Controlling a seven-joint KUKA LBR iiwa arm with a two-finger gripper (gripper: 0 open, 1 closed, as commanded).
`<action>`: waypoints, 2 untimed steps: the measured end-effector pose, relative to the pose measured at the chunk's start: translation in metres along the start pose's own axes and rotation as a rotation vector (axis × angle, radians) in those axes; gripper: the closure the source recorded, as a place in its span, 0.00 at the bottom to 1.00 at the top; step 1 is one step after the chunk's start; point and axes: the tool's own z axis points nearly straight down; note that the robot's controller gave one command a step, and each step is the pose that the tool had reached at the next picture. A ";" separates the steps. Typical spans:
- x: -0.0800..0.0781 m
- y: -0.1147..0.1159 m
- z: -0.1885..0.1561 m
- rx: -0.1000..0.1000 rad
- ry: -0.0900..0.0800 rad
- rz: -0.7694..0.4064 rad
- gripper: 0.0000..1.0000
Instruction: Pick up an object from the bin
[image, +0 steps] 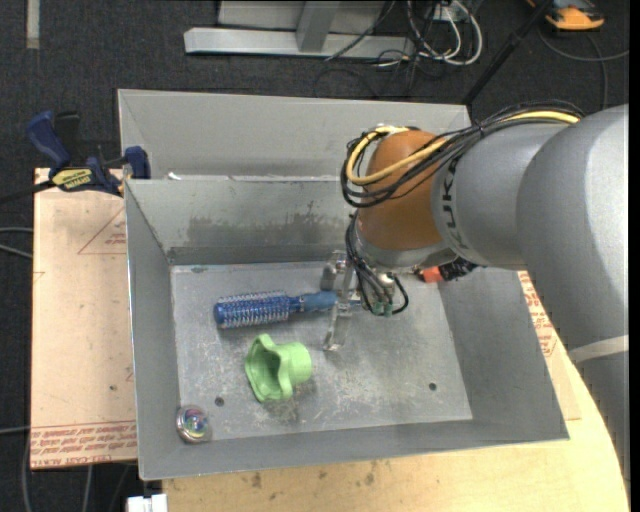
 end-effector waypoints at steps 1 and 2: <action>-0.002 0.000 -0.005 0.000 -0.007 -0.001 1.00; 0.025 -0.010 -0.047 0.000 -0.007 -0.006 1.00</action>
Offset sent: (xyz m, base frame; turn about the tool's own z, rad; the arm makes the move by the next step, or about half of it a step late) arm 0.0000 0.0000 0.0000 0.0000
